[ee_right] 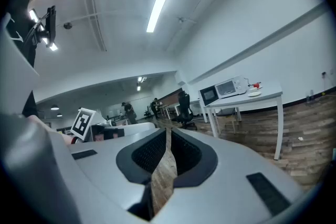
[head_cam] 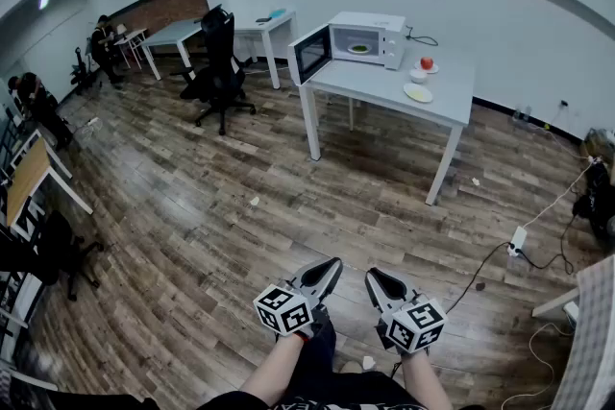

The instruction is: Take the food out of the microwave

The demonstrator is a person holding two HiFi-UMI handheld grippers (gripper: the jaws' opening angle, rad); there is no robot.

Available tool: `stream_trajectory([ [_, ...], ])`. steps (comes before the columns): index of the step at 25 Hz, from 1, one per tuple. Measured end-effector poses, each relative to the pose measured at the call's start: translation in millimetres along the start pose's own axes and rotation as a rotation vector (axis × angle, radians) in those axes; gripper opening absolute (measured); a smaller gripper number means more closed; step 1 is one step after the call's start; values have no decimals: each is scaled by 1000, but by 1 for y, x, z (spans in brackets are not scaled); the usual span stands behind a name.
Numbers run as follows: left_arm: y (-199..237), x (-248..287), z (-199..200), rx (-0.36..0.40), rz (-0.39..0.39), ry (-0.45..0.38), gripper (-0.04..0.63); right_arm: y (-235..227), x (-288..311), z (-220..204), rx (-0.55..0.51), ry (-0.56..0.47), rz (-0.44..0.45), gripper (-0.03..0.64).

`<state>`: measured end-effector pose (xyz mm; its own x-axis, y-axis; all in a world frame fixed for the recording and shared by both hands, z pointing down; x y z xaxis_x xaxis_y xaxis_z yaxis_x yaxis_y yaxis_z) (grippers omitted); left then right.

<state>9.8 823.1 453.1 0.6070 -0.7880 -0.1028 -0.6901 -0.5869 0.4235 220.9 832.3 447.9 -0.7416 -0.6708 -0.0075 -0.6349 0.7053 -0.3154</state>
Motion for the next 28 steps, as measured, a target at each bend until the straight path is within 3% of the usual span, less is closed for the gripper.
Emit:
stream_trajectory([
  [8,40,61,12,-2,-15,-15,9,-46,48,17,-19,7,-19,51],
  [18,113,116,34,-1,-24,37,11,-92,126,30,8,14,-96,52],
  [28,190,167,57,-1,-39,52,9,-129,209,31,31,27,-117,52],
])
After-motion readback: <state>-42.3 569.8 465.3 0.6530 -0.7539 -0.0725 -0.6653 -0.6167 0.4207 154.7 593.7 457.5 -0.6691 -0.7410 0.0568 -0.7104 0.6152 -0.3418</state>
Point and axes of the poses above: the fingertips, and each gripper's own axes: x forward along the fingers, y to its left, z out of its top, the point moved 10 cm from there along -x, backward along the fingers, and after that the axes turned 7 degrees about -y, right-handed, at the moved point
